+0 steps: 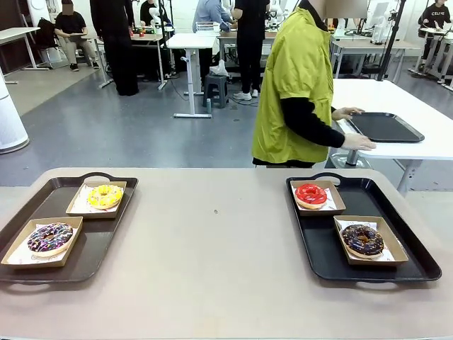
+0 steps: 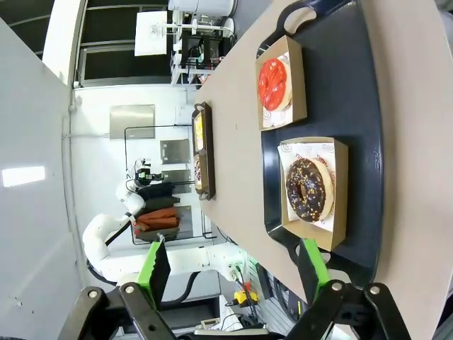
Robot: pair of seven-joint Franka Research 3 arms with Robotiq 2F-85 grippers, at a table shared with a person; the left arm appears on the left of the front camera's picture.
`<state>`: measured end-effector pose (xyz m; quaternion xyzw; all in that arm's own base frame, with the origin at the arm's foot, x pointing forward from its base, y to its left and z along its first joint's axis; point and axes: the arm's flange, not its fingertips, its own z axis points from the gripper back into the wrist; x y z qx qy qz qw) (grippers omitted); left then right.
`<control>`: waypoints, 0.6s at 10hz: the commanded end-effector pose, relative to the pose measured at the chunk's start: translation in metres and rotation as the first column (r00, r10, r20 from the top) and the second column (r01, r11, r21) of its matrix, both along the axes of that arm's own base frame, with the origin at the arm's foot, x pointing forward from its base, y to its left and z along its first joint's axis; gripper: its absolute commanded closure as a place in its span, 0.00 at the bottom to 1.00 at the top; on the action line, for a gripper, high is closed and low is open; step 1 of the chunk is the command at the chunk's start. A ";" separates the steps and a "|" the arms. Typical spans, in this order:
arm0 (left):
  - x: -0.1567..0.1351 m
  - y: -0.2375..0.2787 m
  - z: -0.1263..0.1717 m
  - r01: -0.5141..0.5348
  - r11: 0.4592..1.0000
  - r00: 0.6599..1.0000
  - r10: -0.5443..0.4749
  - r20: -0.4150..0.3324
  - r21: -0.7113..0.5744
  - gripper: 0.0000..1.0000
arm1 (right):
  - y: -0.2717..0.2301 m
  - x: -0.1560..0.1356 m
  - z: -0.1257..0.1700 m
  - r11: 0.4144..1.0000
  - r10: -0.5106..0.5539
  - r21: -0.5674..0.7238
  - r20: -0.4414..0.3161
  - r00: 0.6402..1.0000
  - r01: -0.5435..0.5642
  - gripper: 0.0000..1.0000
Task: Individually package the donuts and arrange them on the tray.
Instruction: Place the picked Paper togo box on the Handle tray.
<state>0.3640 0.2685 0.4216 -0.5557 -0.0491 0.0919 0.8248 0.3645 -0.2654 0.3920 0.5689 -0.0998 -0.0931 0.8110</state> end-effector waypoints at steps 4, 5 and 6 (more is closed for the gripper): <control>-0.002 0.000 0.001 -0.003 1.000 1.000 0.003 0.005 -0.004 0.01 | 0.002 -0.003 0.000 1.000 0.005 -0.001 -0.021 1.000 -0.005 0.05; -0.002 0.000 0.001 -0.003 1.000 1.000 0.003 0.005 -0.004 0.01 | 0.002 -0.003 0.000 1.000 0.005 -0.001 -0.021 1.000 -0.005 0.05; -0.002 0.000 0.001 -0.003 1.000 1.000 0.003 0.005 -0.004 0.01 | 0.002 -0.003 0.000 1.000 0.005 -0.001 -0.021 1.000 -0.005 0.05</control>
